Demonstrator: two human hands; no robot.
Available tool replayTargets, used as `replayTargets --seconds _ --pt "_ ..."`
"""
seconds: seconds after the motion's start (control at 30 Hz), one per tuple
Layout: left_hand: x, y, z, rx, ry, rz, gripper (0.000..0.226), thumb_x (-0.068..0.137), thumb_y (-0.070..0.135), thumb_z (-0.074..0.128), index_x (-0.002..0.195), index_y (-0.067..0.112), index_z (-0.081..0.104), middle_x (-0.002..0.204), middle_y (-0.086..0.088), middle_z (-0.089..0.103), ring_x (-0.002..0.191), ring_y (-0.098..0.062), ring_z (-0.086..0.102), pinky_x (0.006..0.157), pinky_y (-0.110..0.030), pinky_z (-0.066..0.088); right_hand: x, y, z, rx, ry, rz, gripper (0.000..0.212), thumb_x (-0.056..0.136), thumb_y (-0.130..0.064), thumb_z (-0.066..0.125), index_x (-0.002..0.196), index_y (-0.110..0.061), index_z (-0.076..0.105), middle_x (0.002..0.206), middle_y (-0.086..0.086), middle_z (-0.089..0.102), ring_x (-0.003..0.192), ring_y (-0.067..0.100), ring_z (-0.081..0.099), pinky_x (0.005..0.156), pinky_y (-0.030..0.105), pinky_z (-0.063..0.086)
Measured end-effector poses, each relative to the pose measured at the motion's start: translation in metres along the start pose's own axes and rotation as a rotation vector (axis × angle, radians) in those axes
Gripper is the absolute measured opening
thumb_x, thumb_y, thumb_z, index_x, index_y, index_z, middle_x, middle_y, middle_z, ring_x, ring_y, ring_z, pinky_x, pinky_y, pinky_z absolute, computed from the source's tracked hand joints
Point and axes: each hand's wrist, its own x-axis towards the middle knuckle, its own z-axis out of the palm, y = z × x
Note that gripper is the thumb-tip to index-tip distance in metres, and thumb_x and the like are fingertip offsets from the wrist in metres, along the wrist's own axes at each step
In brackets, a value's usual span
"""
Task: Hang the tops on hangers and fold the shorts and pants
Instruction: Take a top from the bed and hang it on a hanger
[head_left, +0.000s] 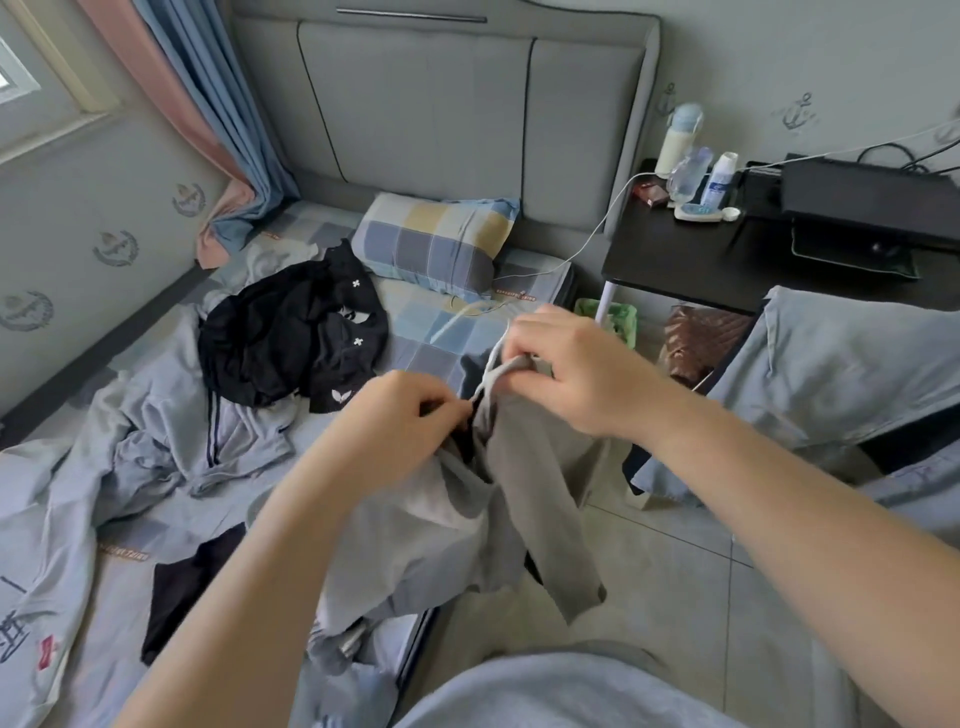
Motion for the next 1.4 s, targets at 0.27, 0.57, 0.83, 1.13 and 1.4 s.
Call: replayTargets --seconds 0.27,0.57,0.83,1.13,1.4 --pt "-0.005 -0.005 -0.005 -0.237 0.133 0.074 0.032 0.086 0.016 0.075 0.099 0.04 0.06 0.082 0.015 0.068 0.06 -0.013 0.054 0.062 -0.033 0.05 -0.009 0.0 0.035 0.324 -0.021 0.312 0.039 0.098 -0.045 0.059 0.077 -0.013 0.049 0.062 -0.013 0.043 0.059 0.006 0.04 0.059 0.027 0.036" --pt "0.005 -0.02 0.021 0.144 0.676 -0.097 0.016 0.083 0.006 0.066 0.098 0.013 0.067 0.109 -0.004 0.057 0.097 -0.026 0.043 0.082 -0.041 0.042 -0.016 0.006 0.034 0.377 0.164 0.359 0.024 0.097 -0.041 0.056 0.086 -0.027 0.072 0.067 0.004 0.066 0.051 0.02 0.049 0.054 0.033 0.043" --pt "0.027 -0.034 0.006 -0.686 0.636 -0.405 0.018 0.088 0.0 0.063 0.089 0.014 0.075 0.085 -0.009 0.074 0.069 -0.012 0.067 0.062 -0.027 0.056 -0.024 0.006 0.026 0.268 0.154 0.382 0.023 0.101 -0.018 0.057 0.082 -0.015 0.07 0.053 0.0 0.051 0.045 0.012 0.038 0.048 0.028 0.035" --pt "0.037 0.027 -0.023 -0.82 0.478 -0.17 0.022 0.091 0.005 0.059 0.085 0.017 0.076 0.075 0.0 0.075 0.071 -0.013 0.072 0.061 -0.028 0.059 -0.008 -0.005 0.03 -0.281 -0.212 0.418 0.025 0.101 -0.034 0.048 0.096 -0.026 0.072 0.082 0.0 0.066 0.08 0.023 0.064 0.065 0.032 0.048" --pt "0.042 0.023 -0.03 -0.116 0.234 -0.007 0.014 0.086 0.022 0.075 0.073 0.027 0.075 0.061 0.009 0.068 0.052 0.002 0.055 0.05 -0.012 0.042 -0.005 -0.016 0.015 -0.13 0.065 0.337 0.026 0.101 -0.036 0.054 0.086 -0.022 0.071 0.07 -0.005 0.064 0.073 0.022 0.061 0.07 0.041 0.052"
